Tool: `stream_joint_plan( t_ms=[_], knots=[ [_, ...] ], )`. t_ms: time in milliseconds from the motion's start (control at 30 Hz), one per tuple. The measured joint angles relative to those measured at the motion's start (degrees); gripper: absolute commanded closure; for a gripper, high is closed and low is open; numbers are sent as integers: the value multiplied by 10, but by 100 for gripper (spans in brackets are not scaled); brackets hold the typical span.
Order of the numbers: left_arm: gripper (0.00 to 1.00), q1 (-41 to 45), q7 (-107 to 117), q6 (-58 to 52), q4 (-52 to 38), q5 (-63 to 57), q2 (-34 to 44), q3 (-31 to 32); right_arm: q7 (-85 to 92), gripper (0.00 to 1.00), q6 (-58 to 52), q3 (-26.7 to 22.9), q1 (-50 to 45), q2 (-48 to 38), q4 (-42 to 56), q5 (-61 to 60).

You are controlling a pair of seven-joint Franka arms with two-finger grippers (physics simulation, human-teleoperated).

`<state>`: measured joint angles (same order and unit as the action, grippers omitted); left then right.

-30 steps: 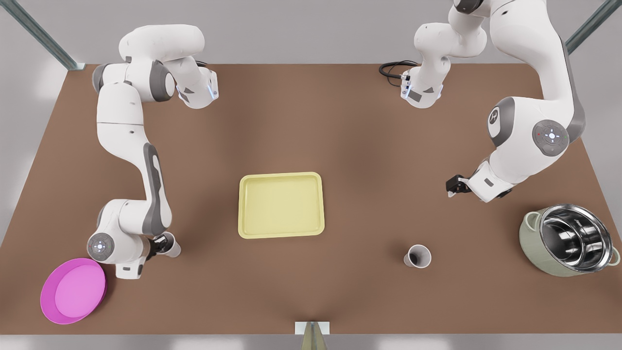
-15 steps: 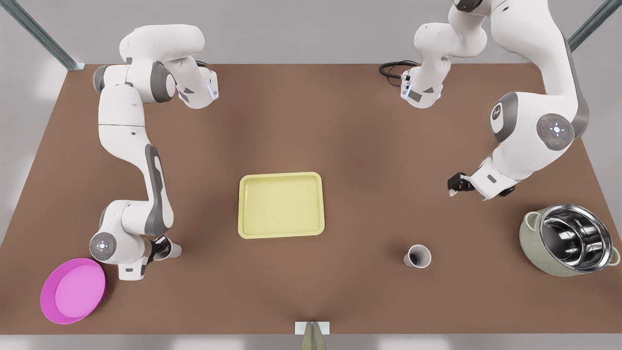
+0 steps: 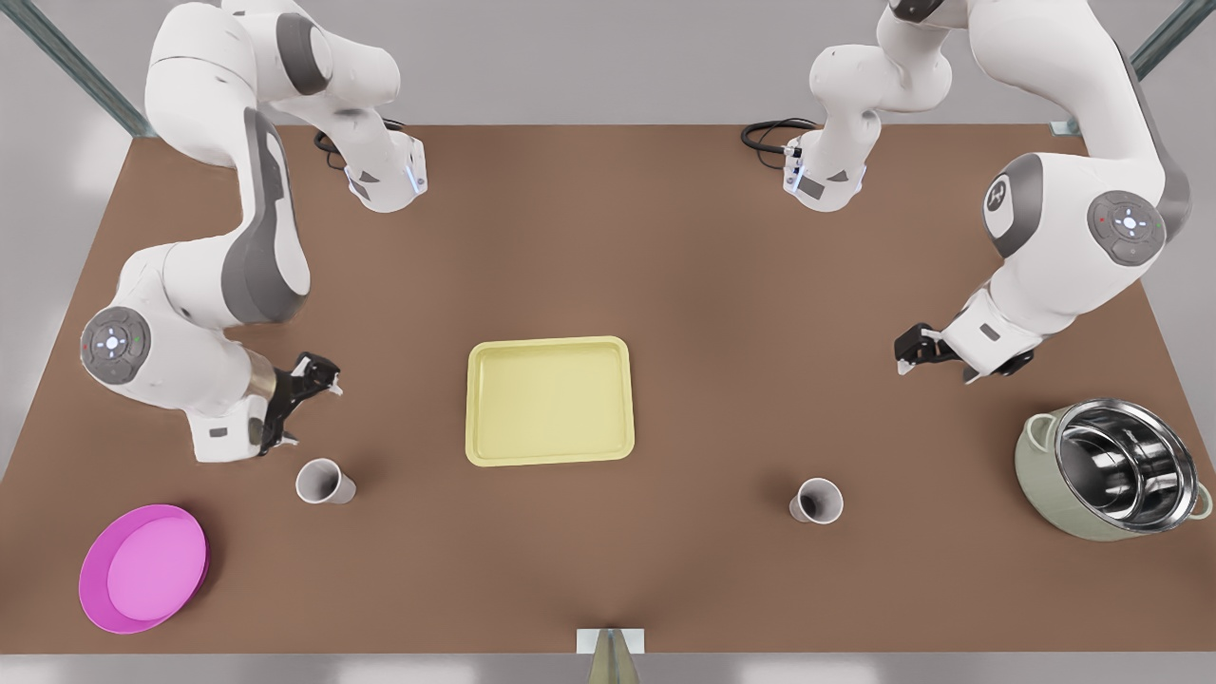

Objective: Use the left arm to pick up the white IKEA cup from the tray and place it on the middle-left position; use the right arm to pick up the white IKEA cup from the tray and place it on the middle-right position

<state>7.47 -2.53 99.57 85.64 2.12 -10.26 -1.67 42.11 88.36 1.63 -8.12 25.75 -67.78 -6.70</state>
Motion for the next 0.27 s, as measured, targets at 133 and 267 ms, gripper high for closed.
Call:
stream_joint_plan(
  t_ms=[133, 267],
  knots=[
    [0, 0, -1, -2, 0, 0, 0, 0, -66, 0, 56, 10, -61, -164, -295, 13],
    [0, 0, -2, -2, 1, 0, 0, 0, -102, 0, 113, 4, 27, -171, -324, 38]
  ],
)
